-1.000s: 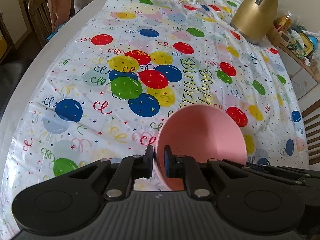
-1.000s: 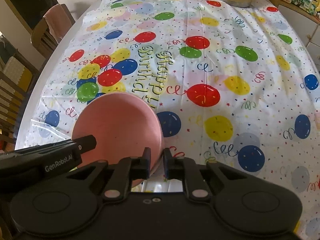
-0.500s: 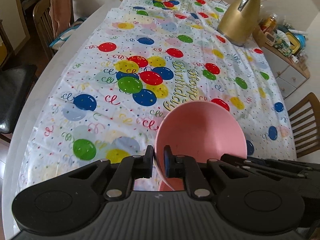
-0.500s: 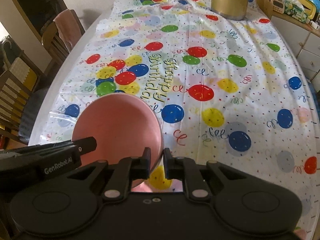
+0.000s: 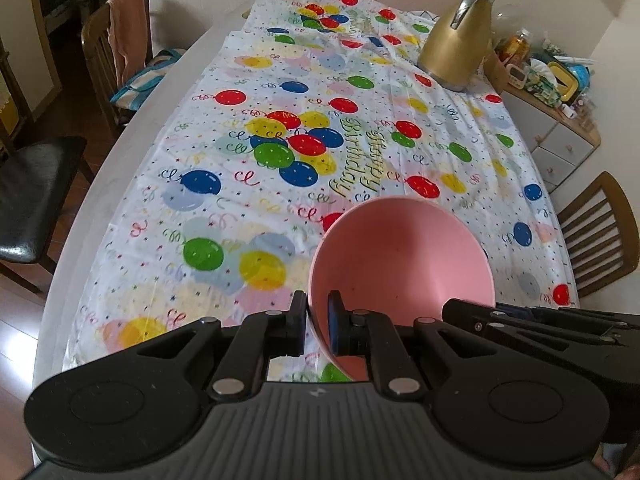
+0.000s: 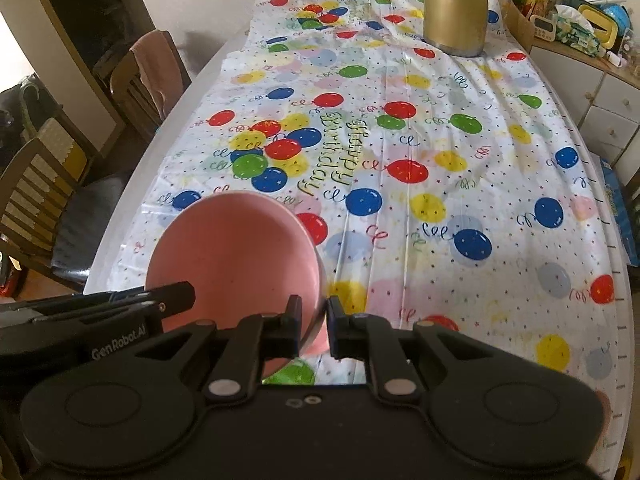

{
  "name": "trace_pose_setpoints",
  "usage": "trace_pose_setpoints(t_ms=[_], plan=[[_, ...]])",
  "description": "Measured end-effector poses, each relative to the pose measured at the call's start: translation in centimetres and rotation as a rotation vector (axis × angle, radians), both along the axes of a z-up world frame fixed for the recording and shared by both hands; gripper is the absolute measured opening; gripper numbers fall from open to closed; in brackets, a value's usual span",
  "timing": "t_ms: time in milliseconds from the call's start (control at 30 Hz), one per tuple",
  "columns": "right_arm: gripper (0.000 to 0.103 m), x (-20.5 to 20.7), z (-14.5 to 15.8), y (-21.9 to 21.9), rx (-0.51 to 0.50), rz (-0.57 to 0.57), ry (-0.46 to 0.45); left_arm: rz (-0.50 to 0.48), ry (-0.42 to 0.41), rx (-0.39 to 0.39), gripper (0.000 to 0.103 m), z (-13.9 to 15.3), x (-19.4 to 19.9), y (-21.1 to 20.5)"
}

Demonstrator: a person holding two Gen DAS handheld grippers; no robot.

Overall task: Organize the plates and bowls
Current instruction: 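Lift the pink bowl and carry it beside the bear-shaped plate stack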

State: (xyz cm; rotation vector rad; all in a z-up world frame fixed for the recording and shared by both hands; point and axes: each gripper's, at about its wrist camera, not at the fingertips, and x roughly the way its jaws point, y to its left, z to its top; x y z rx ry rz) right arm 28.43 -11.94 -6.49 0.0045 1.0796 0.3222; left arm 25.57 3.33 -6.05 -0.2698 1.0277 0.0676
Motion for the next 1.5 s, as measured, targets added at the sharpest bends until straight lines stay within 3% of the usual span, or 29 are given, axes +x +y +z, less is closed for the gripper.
trace_pose_setpoints(t_ms=[633,1500], plan=[[0.011,-8.5,0.8,-0.3,0.009,-0.016,-0.012,-0.045,0.009,-0.001,0.010,0.7,-8.3,-0.3],[0.011,-14.7,-3.6,0.2,0.011,-0.021,0.099,-0.070,0.131,0.010,0.010,-3.8,-14.9,-0.1]])
